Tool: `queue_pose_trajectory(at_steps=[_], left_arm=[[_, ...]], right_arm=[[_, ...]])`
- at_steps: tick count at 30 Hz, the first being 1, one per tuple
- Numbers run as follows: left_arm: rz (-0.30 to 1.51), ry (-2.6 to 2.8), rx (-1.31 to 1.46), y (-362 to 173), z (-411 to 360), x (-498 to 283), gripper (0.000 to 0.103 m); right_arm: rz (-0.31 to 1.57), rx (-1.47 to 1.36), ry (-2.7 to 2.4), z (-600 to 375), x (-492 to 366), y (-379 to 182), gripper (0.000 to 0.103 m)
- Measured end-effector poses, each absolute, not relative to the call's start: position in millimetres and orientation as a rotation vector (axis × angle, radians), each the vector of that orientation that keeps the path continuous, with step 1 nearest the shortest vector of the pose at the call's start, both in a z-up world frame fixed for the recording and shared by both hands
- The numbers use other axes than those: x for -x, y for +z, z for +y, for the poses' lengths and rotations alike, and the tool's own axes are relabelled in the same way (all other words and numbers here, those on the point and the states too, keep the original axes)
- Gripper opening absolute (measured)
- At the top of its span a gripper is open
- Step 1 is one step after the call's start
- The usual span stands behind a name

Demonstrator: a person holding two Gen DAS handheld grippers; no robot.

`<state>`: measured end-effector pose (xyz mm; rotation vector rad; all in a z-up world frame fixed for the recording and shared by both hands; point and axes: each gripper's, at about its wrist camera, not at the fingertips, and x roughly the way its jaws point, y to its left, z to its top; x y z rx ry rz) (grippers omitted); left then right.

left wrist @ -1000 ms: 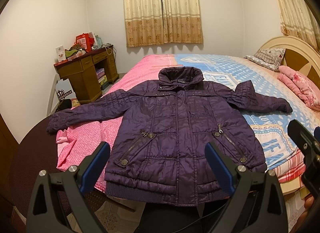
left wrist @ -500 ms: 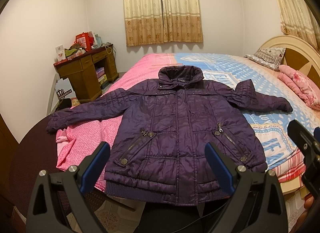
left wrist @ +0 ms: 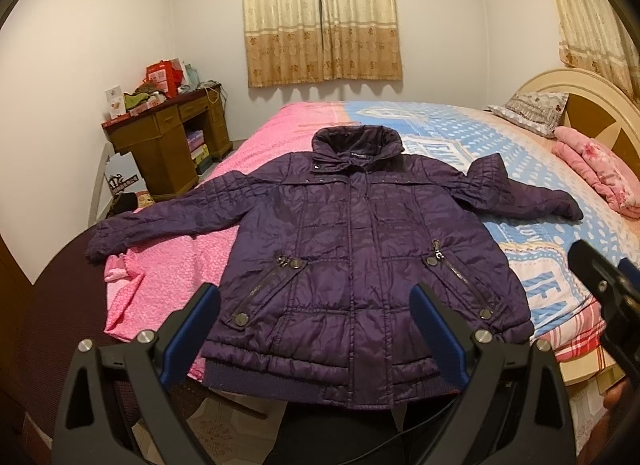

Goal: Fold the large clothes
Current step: 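Grasp a jacket sleeve cuff with the right gripper and lift it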

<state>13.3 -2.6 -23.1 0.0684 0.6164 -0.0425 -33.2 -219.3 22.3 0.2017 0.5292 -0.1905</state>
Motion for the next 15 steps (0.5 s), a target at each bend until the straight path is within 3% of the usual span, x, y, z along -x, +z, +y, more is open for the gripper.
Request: queue_pose_trajectory(at_steps=[8, 9, 10, 12, 15], left_arm=[[0.749, -0.113, 0.017, -58.6, 8.9, -49.7, 0.097], [0.766, -0.106, 0.024, -63.7, 10.8, -54.4, 0.097], [0.782, -0.094, 0.033, -69.4, 13.8, -59.3, 0.097], [0.803, -0.063, 0.049, -79.6, 20.7, -67.0, 0.097], [0.792, -0.022, 0.035, -85.4, 28.2, -76.5, 0.097]], right_arm=[[0.57, -0.408, -0.182, -300.5, -4.8, -17.9, 0.1], [0.562, -0.439, -0.197, -316.5, -8.9, -21.6, 0.092], [0.562, -0.458, -0.211, -327.8, -12.1, -24.1, 0.078], [0.576, -0.513, -0.278, -363.6, -22.0, -31.0, 0.066], [0.551, -0.67, -0.329, -427.5, -35.7, -40.7, 0.066]])
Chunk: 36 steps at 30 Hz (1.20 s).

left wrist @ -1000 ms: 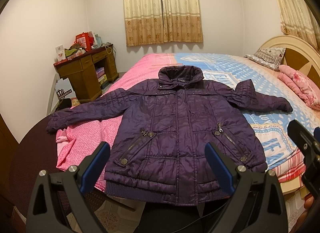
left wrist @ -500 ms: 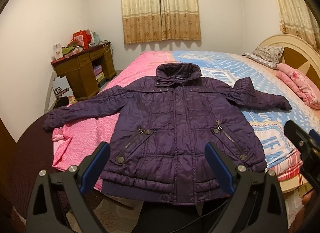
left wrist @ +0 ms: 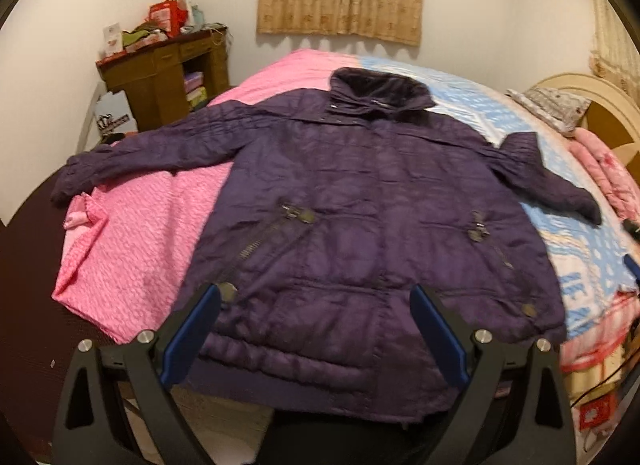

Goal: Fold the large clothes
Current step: 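Grasp a jacket sleeve cuff with the right gripper and lift it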

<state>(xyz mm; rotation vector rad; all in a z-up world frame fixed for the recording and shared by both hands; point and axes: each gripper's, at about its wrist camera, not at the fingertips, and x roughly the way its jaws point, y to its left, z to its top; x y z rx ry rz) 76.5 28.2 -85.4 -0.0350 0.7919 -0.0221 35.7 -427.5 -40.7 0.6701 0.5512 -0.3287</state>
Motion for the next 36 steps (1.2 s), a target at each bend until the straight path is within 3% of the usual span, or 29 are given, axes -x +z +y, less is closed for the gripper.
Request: queue_pose_trajectory(at_steps=[6, 8, 16, 20, 21, 22, 23, 27, 31, 36], left_arm=[[0.782, 0.01, 0.076, -79.8, 43.1, -104.6, 0.097], [0.763, 0.018, 0.101, -75.8, 46.6, -113.2, 0.097], [0.788, 0.085, 0.104, -72.0, 45.2, -149.8, 0.097], [0.813, 0.083, 0.093, -73.7, 38.6, -161.6, 0.097], [0.819, 0.076, 0.097, -74.1, 36.4, -164.7, 0.097], [0.823, 0.071, 0.103, -73.9, 35.6, -166.7, 0.097], [0.827, 0.063, 0.109, -74.1, 34.2, -168.7, 0.097], [0.833, 0.031, 0.104, -74.5, 31.0, -169.6, 0.097], [0.821, 0.033, 0.098, -74.5, 38.6, -169.0, 0.097], [0.806, 0.036, 0.15, -75.5, 56.2, -165.6, 0.097]], right_arm=[[0.451, -1.121, -0.343, -568.6, -81.9, -69.7, 0.068], [0.436, -1.23, -0.322, -603.1, -105.2, -83.3, 0.075], [0.458, -1.445, -0.354, -669.3, -176.9, -137.0, 0.077], [0.377, -1.396, -0.382, -685.4, -194.2, -134.4, 0.077], [0.414, -1.352, -0.385, -688.3, -201.0, -133.7, 0.056], [0.462, -1.319, -0.396, -692.5, -205.3, -136.8, 0.024], [0.536, -1.308, -0.4, -697.3, -211.1, -146.2, 0.019], [0.492, -1.295, -0.406, -706.4, -193.5, -135.8, 0.013], [0.401, -1.072, -0.473, -701.0, -179.7, -61.1, 0.01], [0.352, -0.579, -0.43, -615.3, -211.4, 61.2, 0.01]])
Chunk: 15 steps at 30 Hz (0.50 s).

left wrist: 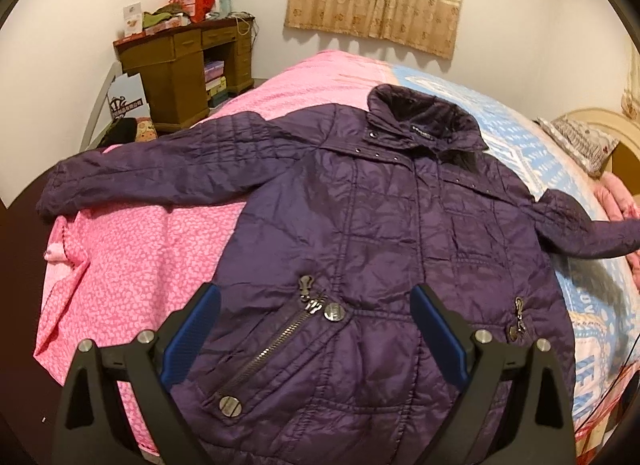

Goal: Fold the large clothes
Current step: 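Grasp a jacket sleeve cuff with the right gripper and lift it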

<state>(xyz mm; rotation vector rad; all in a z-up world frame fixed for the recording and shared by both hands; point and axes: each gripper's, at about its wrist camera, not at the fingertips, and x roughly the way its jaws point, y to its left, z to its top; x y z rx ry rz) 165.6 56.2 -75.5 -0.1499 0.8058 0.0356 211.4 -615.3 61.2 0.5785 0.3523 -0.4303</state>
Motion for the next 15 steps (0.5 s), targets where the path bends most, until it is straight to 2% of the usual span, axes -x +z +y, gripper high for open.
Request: queue_pose_trajectory(at_steps=[4, 8, 12, 15], left_arm=[[0.786, 0.041, 0.162, -74.6, 67.8, -160.9, 0.097], [0.748, 0.073, 0.151, -70.3, 85.7, -154.8, 0.097], [0.712, 0.123, 0.156, -66.3, 108.8, -149.6, 0.097], [0.697, 0.161, 0.163, -65.4, 128.0, -146.9, 0.097]], right_arm=[[0.362, -0.351, -0.23, -502.7, -254.7, 121.1, 0.01], [0.392, -0.158, 0.012, -371.6, -293.4, 138.0, 0.01], [0.474, -0.017, 0.269, -239.2, -326.5, 103.7, 0.01], [0.567, 0.062, 0.406, -160.3, -344.6, 47.4, 0.01]])
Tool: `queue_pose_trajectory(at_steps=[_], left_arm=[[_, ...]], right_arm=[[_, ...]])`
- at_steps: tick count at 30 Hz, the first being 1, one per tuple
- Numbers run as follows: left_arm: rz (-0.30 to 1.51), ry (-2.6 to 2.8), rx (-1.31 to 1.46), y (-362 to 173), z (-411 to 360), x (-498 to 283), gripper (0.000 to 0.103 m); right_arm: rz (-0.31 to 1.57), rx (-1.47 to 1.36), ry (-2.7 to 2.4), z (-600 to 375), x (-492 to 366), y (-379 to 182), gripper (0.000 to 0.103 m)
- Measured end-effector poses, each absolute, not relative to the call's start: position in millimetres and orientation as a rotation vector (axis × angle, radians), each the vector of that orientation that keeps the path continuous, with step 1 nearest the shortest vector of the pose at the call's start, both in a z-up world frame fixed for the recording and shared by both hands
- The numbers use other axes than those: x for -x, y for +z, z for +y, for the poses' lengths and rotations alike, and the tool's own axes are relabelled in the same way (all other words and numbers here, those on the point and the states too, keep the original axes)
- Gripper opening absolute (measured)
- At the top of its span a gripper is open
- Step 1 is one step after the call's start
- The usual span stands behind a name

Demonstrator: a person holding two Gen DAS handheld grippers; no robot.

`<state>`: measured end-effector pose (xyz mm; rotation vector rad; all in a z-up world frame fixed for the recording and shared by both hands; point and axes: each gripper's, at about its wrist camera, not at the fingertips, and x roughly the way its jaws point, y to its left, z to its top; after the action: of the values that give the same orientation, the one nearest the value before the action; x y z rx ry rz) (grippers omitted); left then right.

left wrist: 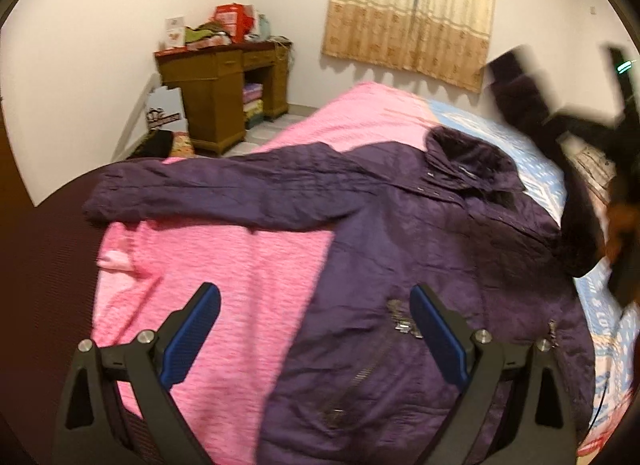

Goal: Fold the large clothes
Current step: 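Grasp a jacket sleeve cuff with the right gripper and lift it, then lay the sleeve across the jacket body with the right gripper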

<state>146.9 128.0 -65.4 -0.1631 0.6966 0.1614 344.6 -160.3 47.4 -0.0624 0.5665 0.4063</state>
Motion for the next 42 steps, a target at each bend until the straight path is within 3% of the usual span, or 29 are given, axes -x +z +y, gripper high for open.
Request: queue_pose_trajectory(at_steps=[5, 8, 9, 10, 12, 13, 18, 19, 20, 21, 22, 33, 36, 42], left_arm=[[0.709, 0.235, 0.178, -75.4, 162.2, -142.8, 0.097], [0.728, 0.267, 0.193, -84.7, 178.5, -142.4, 0.097], [0.735, 0.273, 0.207, -88.5, 183.6, -143.8, 0.097], [0.741, 0.277, 0.221, -92.0, 187.1, -144.8, 0.097], [0.758, 0.276, 0.251, -98.2, 192.0, -147.8, 0.097], [0.766, 0.271, 0.269, -100.8, 192.5, -150.2, 0.097], [0.77, 0.234, 0.261, -101.3, 183.2, -155.2, 0.097], [0.765, 0.235, 0.244, -99.9, 180.9, -155.0, 0.097], [0.755, 0.239, 0.213, -98.0, 177.3, -155.7, 0.097], [0.748, 0.241, 0.187, -95.9, 174.3, -156.9, 0.097], [0.745, 0.24, 0.174, -94.7, 173.7, -158.1, 0.097], [0.645, 0.131, 0.061, -58.6, 122.9, -253.4, 0.098], [0.688, 0.166, 0.069, -65.2, 112.9, -287.7, 0.098], [0.766, 0.268, 0.078, -97.4, 95.4, -330.5, 0.098]], right_arm=[[0.781, 0.133, 0.459, -85.9, -346.4, -67.7, 0.014], [0.828, 0.165, 0.489, -56.4, -350.8, -92.4, 0.022], [0.827, 0.179, 0.487, -57.0, -349.6, -91.6, 0.031], [0.829, 0.179, 0.5, -59.5, -348.1, -88.0, 0.055], [0.833, 0.096, 0.59, -63.0, -340.7, -80.7, 0.074], [0.826, 0.058, 0.611, -64.3, -335.8, -76.3, 0.075], [0.828, -0.106, 0.717, -80.7, -323.9, -47.1, 0.075], [0.793, -0.139, 0.698, -95.4, -320.3, -37.5, 0.071], [0.774, -0.147, 0.679, -104.4, -315.4, -31.0, 0.062], [0.765, -0.142, 0.651, -117.3, -311.1, -27.5, 0.035], [0.764, -0.13, 0.615, -126.7, -313.5, -23.1, 0.019], [0.844, -0.195, 0.032, -326.6, -331.6, -58.2, 0.018], [0.84, -0.228, 0.041, -362.5, -320.4, -87.6, 0.015], [0.799, -0.303, 0.064, -372.1, -323.6, -89.1, 0.018]])
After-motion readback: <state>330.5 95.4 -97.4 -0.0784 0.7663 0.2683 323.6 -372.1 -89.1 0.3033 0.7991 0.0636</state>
